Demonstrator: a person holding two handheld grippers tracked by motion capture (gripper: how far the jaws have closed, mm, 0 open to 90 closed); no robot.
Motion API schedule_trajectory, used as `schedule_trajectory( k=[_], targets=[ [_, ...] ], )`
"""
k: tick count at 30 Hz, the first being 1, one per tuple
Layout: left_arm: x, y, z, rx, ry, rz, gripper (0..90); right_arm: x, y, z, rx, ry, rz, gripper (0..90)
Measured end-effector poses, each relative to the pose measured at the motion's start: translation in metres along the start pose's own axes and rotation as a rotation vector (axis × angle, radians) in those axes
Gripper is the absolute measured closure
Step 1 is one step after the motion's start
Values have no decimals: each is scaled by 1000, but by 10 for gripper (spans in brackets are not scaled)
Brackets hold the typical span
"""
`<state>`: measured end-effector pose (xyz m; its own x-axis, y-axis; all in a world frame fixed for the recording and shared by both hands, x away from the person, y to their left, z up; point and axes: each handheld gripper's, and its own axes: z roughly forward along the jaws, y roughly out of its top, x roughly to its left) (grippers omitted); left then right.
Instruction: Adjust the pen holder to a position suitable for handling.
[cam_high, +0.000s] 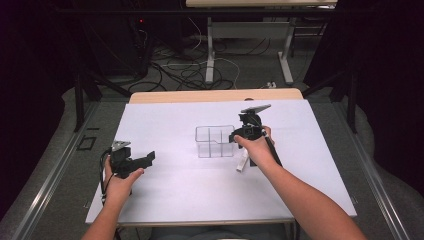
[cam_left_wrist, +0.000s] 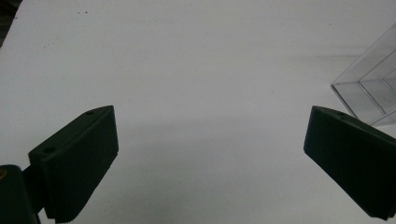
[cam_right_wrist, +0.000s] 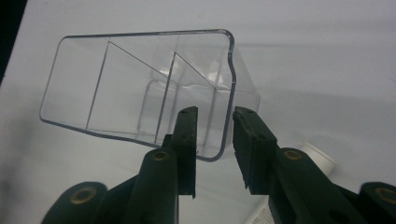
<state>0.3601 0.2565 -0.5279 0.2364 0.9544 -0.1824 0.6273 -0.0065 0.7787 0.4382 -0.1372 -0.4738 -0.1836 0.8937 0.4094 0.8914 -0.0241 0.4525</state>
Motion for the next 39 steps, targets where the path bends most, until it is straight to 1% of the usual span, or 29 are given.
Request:
schedule_trajectory(
  k=[3,4,5,7,8,10,11,14,15,18,19,21,22,25,26,27,28,29,30,31,33,34,35,36,37,38,39],
  targets=[
    [0,0,0,1,-3,2,32,-5,-3,-4,-30,28,-2,656],
    [0,0,0,2,-3,3,32,-6,-3,-6,-31,31,4,652],
    [-1,0,0,2,-4,2,33,-8,-4,-7,-29,50,5,638],
    [-1,0,0,4,-4,7,36,-12,-6,-9,-46,77,9,625],
    [-2,0,0,9,-3,6,36,-12,-8,-10,-46,74,12,609],
    [-3,0,0,4,-3,7,36,-14,-11,-11,-67,84,10,593],
    [-3,0,0,4,-3,7,36,-16,-13,-13,-74,90,1,585],
    [-5,-1,1,5,-9,12,36,-18,-17,-18,-99,103,3,535],
    [-6,-1,1,7,-9,14,36,-19,-19,-19,-113,96,-4,525],
    [-7,-1,1,5,-13,17,36,-23,-21,-22,-127,103,-7,498],
    [-8,-1,1,7,-15,19,36,-27,-24,-25,-135,117,0,474],
    [-9,-1,1,13,-15,24,36,-31,-27,-27,-141,125,25,454],
    [-10,-1,2,13,-17,30,36,-34,-28,-28,-140,126,22,442],
    [-11,-1,2,12,-16,27,36,-42,-31,-29,-154,133,48,404],
    [-11,-1,2,11,-18,26,36,-45,-32,-29,-142,138,56,392],
    [-11,-1,2,11,-18,27,36,-46,-33,-29,-158,145,74,382],
    [-11,-1,2,11,-18,27,36,-49,-35,-29,-153,148,75,364],
    [-11,-1,2,13,-18,27,36,-51,-35,-29,-151,157,88,347],
    [-11,-1,2,14,-16,26,36,-54,-37,-28,-155,157,90,338],
    [-11,-1,2,14,-16,26,36,-55,-38,-28,-150,164,105,330],
    [-11,-1,3,15,-16,27,36,-58,-40,-26,-139,182,116,311],
    [-11,-1,3,15,-16,27,36,-59,-41,-26,-125,181,124,311],
    [-11,-2,3,15,-16,27,36,-58,-42,-24,-134,161,138,313],
    [-11,-2,3,15,-16,27,36,-58,-43,-23,-128,148,137,307],
    [-11,-2,3,16,-15,28,36,-58,-45,-22,-137,139,137,296],
    [-11,-2,3,19,-14,30,36,-59,-46,-21,-127,137,142,283],
    [-11,-2,3,17,-15,30,36,-61,-48,-20,-127,135,130,273]
  ],
)
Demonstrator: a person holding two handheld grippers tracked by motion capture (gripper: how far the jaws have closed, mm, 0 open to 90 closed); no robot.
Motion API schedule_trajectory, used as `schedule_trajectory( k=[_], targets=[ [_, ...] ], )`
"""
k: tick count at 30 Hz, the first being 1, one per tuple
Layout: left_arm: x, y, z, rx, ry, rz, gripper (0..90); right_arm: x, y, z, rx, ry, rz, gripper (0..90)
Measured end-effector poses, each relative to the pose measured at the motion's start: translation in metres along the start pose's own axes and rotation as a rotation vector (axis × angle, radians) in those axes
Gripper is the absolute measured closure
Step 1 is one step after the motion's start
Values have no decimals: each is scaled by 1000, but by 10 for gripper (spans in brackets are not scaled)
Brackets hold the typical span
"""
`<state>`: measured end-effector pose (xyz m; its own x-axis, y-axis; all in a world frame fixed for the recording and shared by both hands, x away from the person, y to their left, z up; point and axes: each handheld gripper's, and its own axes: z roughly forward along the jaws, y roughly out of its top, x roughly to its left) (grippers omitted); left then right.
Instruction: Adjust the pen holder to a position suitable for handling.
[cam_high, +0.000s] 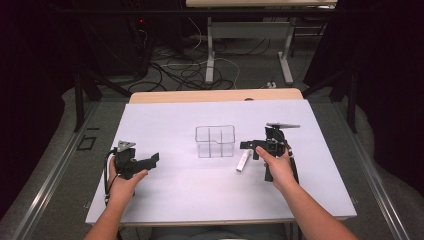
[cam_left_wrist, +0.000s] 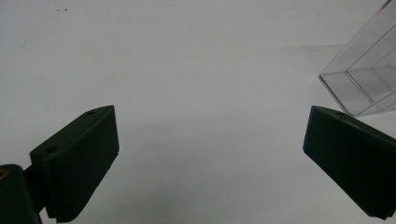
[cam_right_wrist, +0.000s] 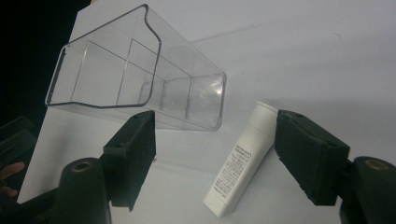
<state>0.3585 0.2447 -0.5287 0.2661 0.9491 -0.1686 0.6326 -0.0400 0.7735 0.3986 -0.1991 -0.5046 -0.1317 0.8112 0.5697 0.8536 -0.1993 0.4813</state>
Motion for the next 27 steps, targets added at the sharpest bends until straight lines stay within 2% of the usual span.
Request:
schedule_trajectory(
  k=[1,3,6,8,12,18,19,20,21,23,27],
  targets=[
    [0,0,0,0,0,0,36,0,-1,1,-7,3,17,262],
    [0,0,0,-2,-1,-1,36,-3,-4,3,-1,-8,2,246],
    [1,0,0,-2,0,0,36,-4,-7,5,22,-3,23,219],
    [1,0,0,-3,-2,0,36,-5,-8,6,13,-2,30,222],
    [1,0,0,-2,-1,1,37,-5,-14,8,6,-30,0,241],
    [1,0,0,0,-2,3,38,-6,-19,11,2,-49,-8,240],
    [1,0,0,0,-2,4,38,-7,-20,11,1,-51,-22,238],
    [1,0,0,-1,-3,4,38,-6,-20,11,-1,-47,-11,232],
    [1,0,0,-1,-4,4,38,-7,-21,11,-6,-61,-15,225],
    [1,1,0,3,-4,7,38,-7,-22,11,-4,-61,-7,224],
    [2,0,1,0,-4,11,39,-9,-22,13,13,-57,-27,223]
  ],
)
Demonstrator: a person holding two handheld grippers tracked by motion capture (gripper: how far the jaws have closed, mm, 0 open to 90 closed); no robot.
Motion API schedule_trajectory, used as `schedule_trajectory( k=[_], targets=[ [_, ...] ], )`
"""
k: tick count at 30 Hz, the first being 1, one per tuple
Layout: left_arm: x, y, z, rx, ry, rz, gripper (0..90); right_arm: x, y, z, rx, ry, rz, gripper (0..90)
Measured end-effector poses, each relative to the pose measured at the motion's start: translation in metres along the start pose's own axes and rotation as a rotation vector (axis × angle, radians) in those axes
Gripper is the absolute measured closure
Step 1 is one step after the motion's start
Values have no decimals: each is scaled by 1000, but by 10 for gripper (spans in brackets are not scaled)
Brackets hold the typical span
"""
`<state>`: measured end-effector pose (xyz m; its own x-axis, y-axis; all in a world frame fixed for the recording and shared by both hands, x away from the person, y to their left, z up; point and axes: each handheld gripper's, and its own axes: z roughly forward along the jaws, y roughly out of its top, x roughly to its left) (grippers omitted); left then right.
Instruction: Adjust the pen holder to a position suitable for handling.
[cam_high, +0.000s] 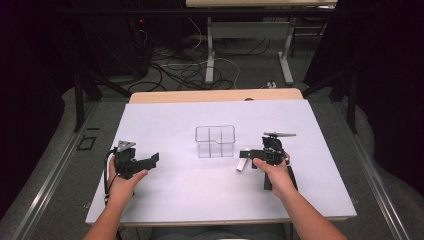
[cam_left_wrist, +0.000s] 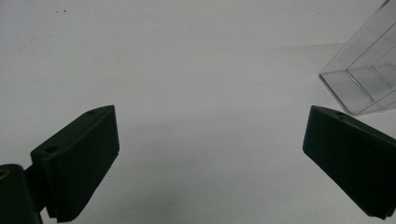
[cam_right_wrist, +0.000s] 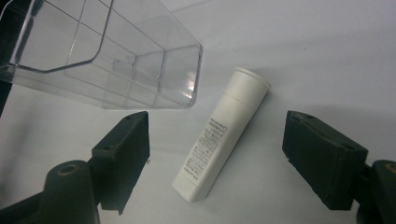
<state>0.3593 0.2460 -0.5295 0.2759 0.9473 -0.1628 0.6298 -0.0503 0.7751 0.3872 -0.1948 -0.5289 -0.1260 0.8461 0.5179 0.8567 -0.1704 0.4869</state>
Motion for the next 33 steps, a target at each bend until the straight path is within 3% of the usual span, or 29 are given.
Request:
schedule_trajectory(
  k=[4,9,23,26,33],
  targets=[
    [1,0,0,-1,-1,-8,39,1,0,1,-10,-9,9,220],
    [1,1,0,-2,-2,-5,40,2,-2,3,28,-15,-12,246],
    [2,1,-2,1,-4,-1,40,0,-6,5,38,-79,62,381],
    [2,1,-1,3,-5,7,41,-3,-7,6,39,-73,72,407],
    [1,1,0,1,-6,5,45,-9,-9,15,42,-22,152,489]
  ],
)
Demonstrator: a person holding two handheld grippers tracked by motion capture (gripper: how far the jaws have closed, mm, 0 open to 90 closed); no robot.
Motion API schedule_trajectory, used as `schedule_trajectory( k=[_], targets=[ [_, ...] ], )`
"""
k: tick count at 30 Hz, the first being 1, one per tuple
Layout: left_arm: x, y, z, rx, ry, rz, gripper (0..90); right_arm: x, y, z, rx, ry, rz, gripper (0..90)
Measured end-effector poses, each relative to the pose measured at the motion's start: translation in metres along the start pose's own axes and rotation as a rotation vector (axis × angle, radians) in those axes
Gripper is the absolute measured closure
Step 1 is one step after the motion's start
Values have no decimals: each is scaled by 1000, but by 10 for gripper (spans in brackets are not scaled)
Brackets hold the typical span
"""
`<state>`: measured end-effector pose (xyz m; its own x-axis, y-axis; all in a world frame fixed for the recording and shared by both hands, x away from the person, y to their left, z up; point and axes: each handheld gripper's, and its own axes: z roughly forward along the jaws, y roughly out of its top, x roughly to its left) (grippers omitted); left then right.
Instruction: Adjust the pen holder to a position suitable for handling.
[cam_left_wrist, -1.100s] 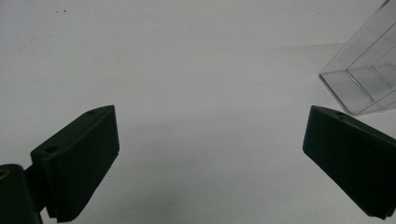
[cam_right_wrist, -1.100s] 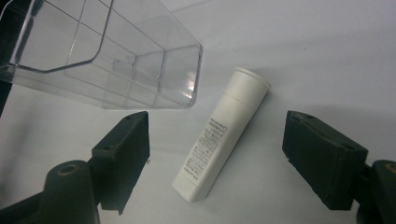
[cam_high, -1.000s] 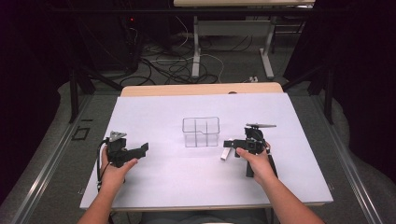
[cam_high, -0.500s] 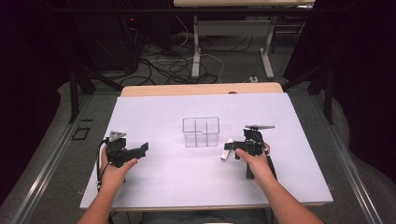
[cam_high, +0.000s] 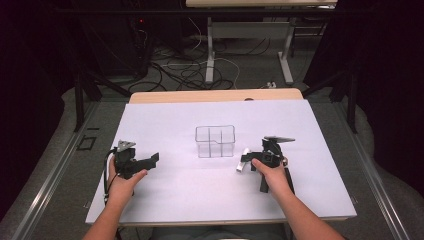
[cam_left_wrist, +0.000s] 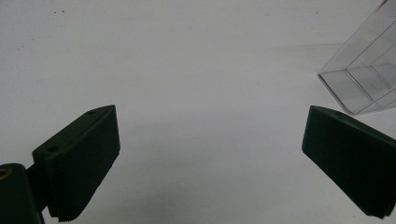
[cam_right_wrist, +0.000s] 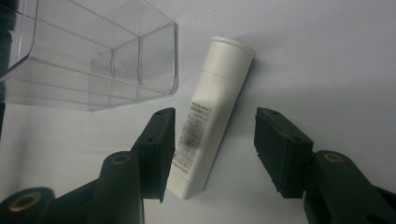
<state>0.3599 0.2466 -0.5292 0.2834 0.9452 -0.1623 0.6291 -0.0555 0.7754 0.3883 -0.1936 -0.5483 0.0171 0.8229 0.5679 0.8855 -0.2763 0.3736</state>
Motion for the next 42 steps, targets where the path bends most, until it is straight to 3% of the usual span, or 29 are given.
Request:
schedule_trajectory(
  k=[4,7,12,15,16,24,29,32,34,42],
  targets=[
    [0,0,0,1,-2,-1,46,0,1,1,20,20,41,505],
    [0,-1,2,5,-1,5,47,0,2,4,-11,24,51,512],
    [0,-1,2,6,-3,6,47,-1,5,8,-6,38,69,525],
    [0,-1,2,6,-1,3,48,-1,7,8,15,42,87,535],
    [0,-1,2,6,-1,3,48,-1,7,10,-6,40,100,536],
    [1,-2,1,9,1,-3,50,-2,9,10,14,39,137,562],
    [0,-2,1,8,-1,-4,50,-2,7,11,-18,16,167,612],
    [0,-2,1,9,3,-5,50,-3,6,9,-7,15,172,620],
    [0,-1,1,12,2,-3,51,-2,5,10,-27,15,203,622],
    [1,-1,1,5,2,-2,51,4,3,12,-60,-36,190,625]
  ],
)
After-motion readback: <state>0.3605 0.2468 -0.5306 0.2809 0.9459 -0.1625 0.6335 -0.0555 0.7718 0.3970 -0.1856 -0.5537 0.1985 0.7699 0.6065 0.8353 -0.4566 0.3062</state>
